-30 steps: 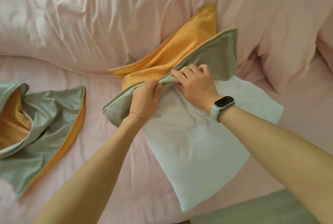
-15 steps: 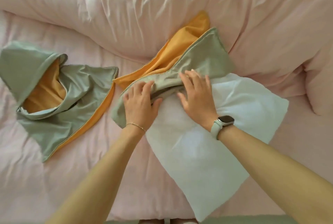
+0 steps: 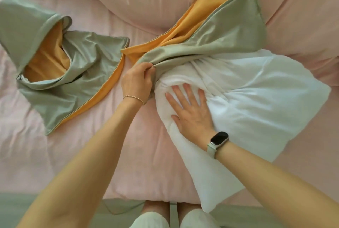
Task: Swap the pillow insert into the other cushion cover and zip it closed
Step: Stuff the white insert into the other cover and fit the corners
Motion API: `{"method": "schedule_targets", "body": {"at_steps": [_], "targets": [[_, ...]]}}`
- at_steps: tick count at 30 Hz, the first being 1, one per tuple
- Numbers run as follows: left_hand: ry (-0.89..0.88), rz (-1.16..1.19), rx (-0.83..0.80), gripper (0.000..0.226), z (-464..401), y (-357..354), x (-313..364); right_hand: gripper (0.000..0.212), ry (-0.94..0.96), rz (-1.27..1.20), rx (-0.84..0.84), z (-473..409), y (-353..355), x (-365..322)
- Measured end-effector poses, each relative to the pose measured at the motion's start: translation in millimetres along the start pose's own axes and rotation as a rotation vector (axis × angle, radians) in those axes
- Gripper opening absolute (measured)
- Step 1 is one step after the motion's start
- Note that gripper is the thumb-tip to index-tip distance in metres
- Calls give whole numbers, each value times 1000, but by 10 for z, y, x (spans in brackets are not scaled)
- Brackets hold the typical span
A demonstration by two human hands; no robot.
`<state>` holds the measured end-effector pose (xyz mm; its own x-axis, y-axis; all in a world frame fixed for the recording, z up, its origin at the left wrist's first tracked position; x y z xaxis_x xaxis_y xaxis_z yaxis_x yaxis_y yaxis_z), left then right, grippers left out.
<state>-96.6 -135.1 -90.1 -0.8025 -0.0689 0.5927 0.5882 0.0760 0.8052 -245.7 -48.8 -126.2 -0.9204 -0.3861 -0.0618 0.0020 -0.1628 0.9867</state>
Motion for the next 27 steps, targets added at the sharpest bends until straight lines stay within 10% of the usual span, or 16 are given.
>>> {"method": "schedule_targets", "body": {"at_steps": [11,19,22,25,27], "targets": [[184,358,-249,14,554,-229,-164,51,-29,-106,-193,-412,7,130],[-43,46,-44,46,927,-254,210,32,-96,-220,466,322,651,835],[346,193,130,53,1267,-217,150,55,-448,-181,285,351,684,1475],[862,616,-155,69,1604,-526,137,76,-729,-362,9,409,456,1906],[880,876,-268,66,1631,-665,248,68,-745,-436,-21,385,363,1922]]}}
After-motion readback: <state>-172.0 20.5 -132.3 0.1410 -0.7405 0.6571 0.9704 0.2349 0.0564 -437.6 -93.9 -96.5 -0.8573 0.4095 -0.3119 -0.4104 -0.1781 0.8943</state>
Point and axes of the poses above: each hand's wrist, its own z-axis away from the middle knuckle, its own y-axis out of the back of the hand, x = y × z, the point moved 5 cm from there along -z, towards the middle knuckle, and after that the axes turned 1 degree about -x, right-handed, at the moved point
